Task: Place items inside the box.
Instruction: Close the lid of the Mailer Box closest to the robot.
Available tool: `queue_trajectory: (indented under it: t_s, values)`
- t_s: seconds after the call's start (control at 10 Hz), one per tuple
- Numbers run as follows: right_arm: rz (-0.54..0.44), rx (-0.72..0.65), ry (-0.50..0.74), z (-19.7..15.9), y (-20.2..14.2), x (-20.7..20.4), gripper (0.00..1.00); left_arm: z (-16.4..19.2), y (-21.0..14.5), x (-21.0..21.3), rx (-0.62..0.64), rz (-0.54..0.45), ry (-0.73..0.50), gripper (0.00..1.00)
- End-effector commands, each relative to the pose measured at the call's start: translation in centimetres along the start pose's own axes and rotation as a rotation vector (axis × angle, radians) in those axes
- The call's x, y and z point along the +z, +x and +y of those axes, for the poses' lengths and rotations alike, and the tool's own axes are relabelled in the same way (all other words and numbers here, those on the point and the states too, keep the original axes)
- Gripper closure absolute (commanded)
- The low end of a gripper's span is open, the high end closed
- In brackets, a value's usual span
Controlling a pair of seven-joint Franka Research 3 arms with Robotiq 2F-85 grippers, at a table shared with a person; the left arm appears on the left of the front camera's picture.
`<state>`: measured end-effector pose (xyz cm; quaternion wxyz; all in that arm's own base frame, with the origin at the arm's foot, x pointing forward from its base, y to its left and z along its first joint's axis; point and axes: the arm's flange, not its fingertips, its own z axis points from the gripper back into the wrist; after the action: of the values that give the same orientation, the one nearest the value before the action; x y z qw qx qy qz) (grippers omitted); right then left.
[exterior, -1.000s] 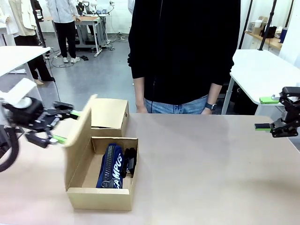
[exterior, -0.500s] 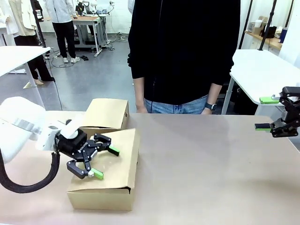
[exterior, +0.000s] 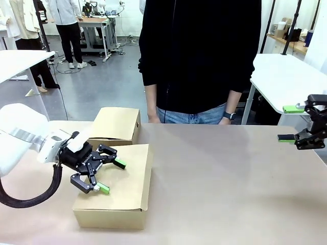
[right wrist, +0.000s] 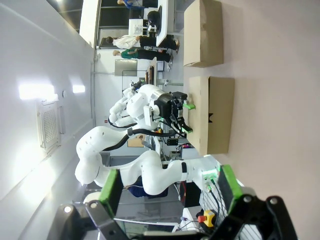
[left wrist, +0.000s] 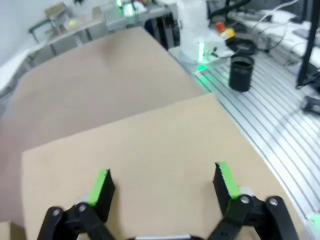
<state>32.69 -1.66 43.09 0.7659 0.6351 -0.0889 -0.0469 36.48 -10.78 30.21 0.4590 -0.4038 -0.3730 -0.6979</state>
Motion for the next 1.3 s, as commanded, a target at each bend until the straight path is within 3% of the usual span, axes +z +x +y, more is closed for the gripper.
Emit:
queue_trajectory:
  t_s: [0.0, 0.2, 0.4, 0.5, 0.6, 0.7, 0.9, 1.1, 1.2]
  values:
    - [-0.005, 0.003, 0.013, 0.2, 0.0, 0.0, 0.00, -2.1, 2.2, 1.4, 0.036, -0.061, 0.145, 0.00]
    - [-0.005, 0.003, 0.013, 0.2, 0.0, 0.0, 0.00, -1.0, 5.2, 5.7, 0.210, -0.100, 0.518, 0.00]
    - [-0.005, 0.003, 0.013, 0.2, 0.0, 0.0, 0.00, -1.9, 5.8, 10.3, 0.486, -0.104, 0.611, 0.00]
    - [-0.005, 0.003, 0.013, 0.2, 0.0, 0.0, 0.00, -3.1, 5.4, 12.7, 0.748, -0.148, 0.423, 0.00]
    - [-0.005, 0.003, 0.013, 0.2, 0.0, 0.0, 0.00, -4.3, 4.7, 14.1, 0.875, -0.161, 0.250, 0.00]
    - [-0.005, 0.003, 0.013, 0.2, 0.0, 0.0, 0.00, -5.1, 3.4, 15.1, 0.945, -0.121, 0.159, 0.00]
    - [-0.005, 0.003, 0.013, 0.2, 0.0, 0.0, 0.00, -5.2, 1.3, 17.1, 1.139, -0.304, 0.147, 0.00]
    - [-0.005, 0.003, 0.013, 0.2, 0.0, 0.0, 0.00, -5.4, -0.3, 18.4, 1.170, -0.417, 0.270, 0.00]
    - [-0.005, 0.003, 0.013, 0.2, 0.0, 0.0, 0.00, -6.7, 0.5, 16.1, 1.109, -0.286, 0.126, 0.00]
